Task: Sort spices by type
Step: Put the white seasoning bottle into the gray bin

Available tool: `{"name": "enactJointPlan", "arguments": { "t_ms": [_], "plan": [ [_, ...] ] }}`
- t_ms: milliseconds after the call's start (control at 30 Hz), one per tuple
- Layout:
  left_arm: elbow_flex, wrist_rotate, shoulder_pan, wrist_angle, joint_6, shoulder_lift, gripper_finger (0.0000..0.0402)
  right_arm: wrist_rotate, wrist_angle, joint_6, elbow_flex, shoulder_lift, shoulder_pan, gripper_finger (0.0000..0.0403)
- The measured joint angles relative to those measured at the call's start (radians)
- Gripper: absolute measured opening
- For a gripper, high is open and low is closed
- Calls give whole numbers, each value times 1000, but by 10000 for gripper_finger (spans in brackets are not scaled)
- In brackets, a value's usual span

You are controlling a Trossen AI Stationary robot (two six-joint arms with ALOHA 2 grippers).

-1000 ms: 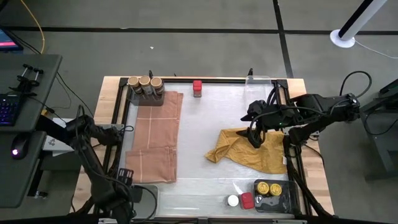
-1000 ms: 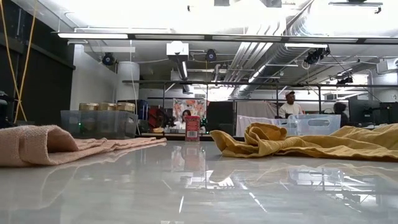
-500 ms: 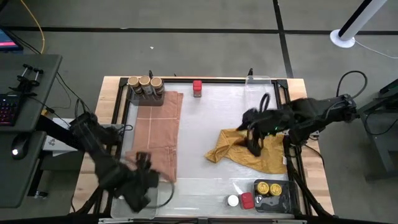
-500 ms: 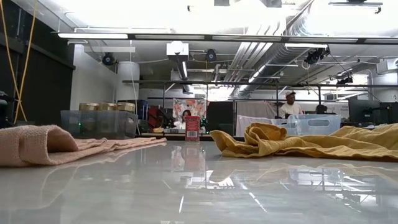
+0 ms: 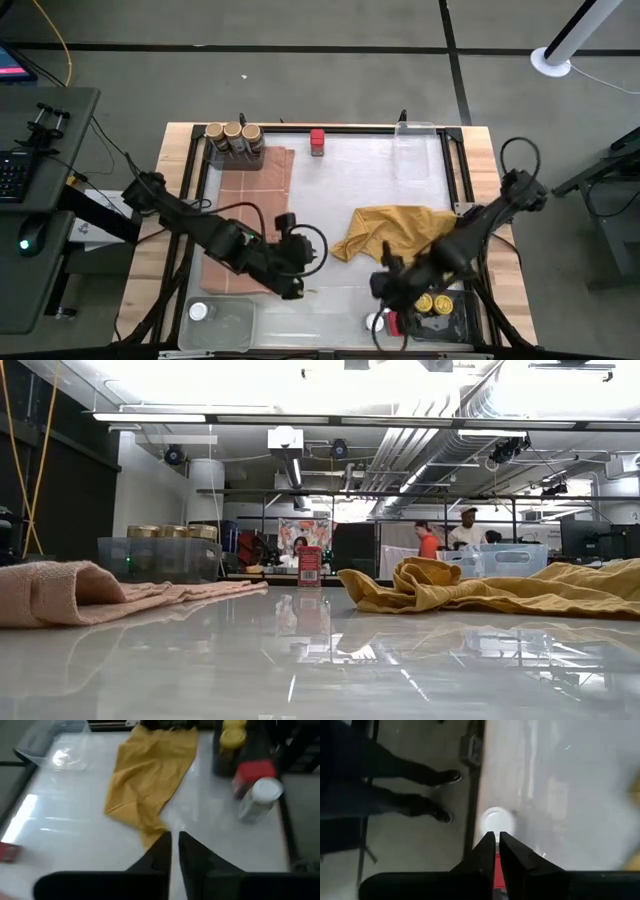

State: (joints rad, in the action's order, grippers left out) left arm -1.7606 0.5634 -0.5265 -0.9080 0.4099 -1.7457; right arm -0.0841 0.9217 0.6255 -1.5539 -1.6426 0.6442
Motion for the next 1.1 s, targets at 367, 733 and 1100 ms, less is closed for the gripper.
{"name": "enactJointPlan", "arguments": {
  "t_ms": [367, 733, 1100],
  "plan": [
    [220, -4, -17, 376, 162, -2, 1, -104, -84, -98, 0, -173, 28, 2],
    [219, -101, -25, 298, 110, -1, 0, -100, -51, -160, 0, -205, 12, 1],
    [219, -226, -38, 170, 148, -1, 0, -67, -48, -201, -2, -241, 0, 0]
  ]
}}
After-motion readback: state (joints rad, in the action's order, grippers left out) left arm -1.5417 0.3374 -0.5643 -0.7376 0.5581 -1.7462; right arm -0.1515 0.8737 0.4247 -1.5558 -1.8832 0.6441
